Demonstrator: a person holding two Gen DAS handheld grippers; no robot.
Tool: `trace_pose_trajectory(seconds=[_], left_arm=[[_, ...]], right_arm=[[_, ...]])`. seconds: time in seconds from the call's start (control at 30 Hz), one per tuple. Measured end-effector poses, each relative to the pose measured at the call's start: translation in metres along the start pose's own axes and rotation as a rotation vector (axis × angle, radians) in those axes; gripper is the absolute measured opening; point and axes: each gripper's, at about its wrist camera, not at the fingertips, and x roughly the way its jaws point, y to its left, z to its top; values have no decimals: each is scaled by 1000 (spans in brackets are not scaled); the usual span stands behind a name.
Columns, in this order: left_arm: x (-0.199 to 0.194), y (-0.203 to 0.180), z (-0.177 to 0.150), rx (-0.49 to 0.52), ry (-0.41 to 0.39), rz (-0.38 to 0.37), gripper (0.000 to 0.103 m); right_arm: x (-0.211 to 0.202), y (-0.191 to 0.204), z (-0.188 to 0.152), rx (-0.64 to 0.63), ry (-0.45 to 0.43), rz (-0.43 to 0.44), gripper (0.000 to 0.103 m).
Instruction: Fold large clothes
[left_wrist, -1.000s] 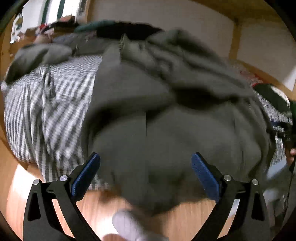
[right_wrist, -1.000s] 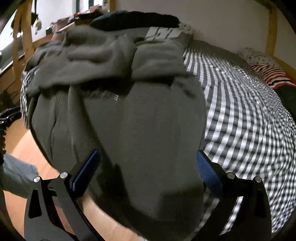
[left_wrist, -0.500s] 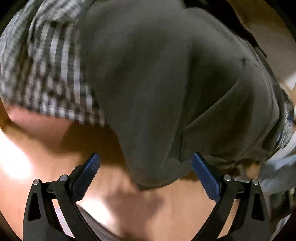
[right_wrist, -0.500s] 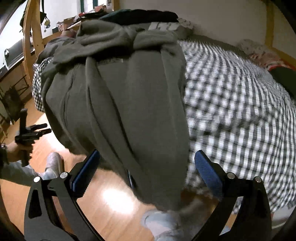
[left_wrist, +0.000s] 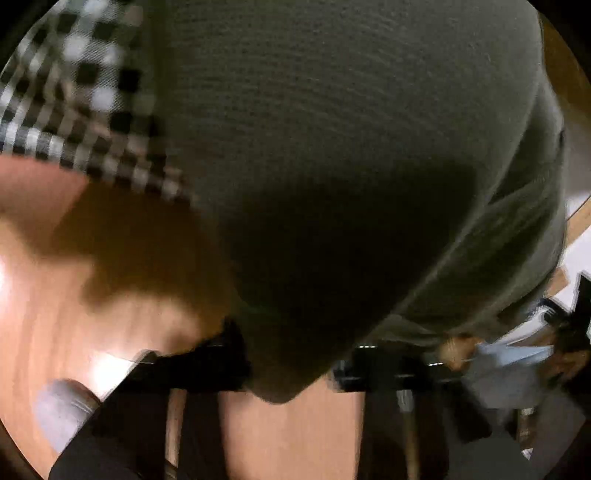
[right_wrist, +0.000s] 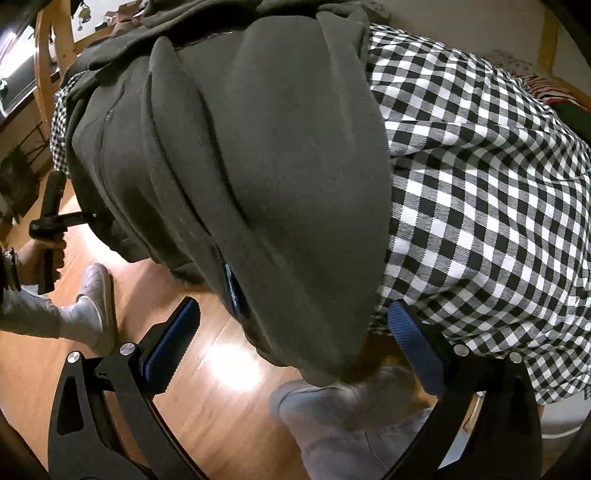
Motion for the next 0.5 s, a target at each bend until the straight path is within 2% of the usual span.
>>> trace_pose_trajectory(seconds=[0.07, 0.13, 0.37, 0.5], left_arm=[[-5, 0, -3, -17, 47, -19, 10], [-10, -3, -5, -28, 89, -48, 9], [-25, -42, 4, 55, 322, -19, 9], [-47, -55, 6, 103, 391, -25, 9]], right_arm=[[-1, 0, -3, 1, 4, 1, 100], [-5, -8, -6, 1, 4, 3, 100], [-19, -29, -13, 38, 8, 40, 100], [-17, -37, -21, 57, 41, 69, 100]])
